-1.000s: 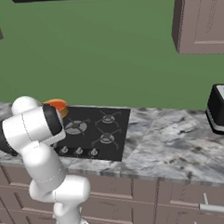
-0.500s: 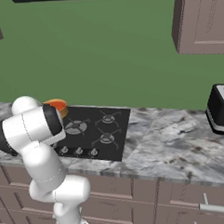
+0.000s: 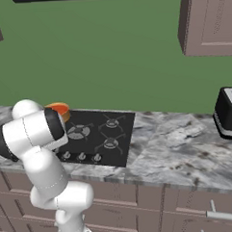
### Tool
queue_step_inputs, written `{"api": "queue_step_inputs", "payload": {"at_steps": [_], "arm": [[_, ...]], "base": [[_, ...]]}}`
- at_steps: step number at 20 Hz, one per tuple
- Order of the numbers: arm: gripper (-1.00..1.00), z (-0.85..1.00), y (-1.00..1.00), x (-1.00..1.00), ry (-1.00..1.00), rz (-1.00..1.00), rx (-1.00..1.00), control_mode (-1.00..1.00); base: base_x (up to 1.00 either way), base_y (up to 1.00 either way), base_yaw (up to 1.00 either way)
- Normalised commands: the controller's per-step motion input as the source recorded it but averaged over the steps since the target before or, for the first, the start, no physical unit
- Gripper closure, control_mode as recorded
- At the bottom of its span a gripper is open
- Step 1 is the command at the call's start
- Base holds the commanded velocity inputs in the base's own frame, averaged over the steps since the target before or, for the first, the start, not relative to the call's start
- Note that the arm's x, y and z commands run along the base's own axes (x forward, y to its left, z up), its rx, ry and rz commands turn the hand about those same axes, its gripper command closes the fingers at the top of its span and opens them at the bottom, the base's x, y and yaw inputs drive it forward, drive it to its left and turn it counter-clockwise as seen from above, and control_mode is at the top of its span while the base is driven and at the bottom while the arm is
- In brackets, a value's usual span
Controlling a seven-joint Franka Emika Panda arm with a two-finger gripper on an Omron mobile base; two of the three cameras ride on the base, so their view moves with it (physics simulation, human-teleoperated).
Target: Wait until the marinara sauce is simmered to a deep red color and then turn off the stove.
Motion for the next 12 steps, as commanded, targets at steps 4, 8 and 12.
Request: {"api": "queue_step_inputs", "payload": {"at_steps": [4, 8, 12], "arm": [[1.00, 0.00, 0.00, 0.00, 0.00, 0.00, 0.00, -1.00], [1.00, 0.00, 0.00, 0.00, 0.00, 0.00, 0.00, -1.00], [1.00, 0.00, 0.00, 0.00, 0.00, -0.07, 0.00, -1.00]], "base": [[0.00, 0.00, 0.00], [0.00, 0.00, 0.00], [0.00, 0.00, 0.00]]}}
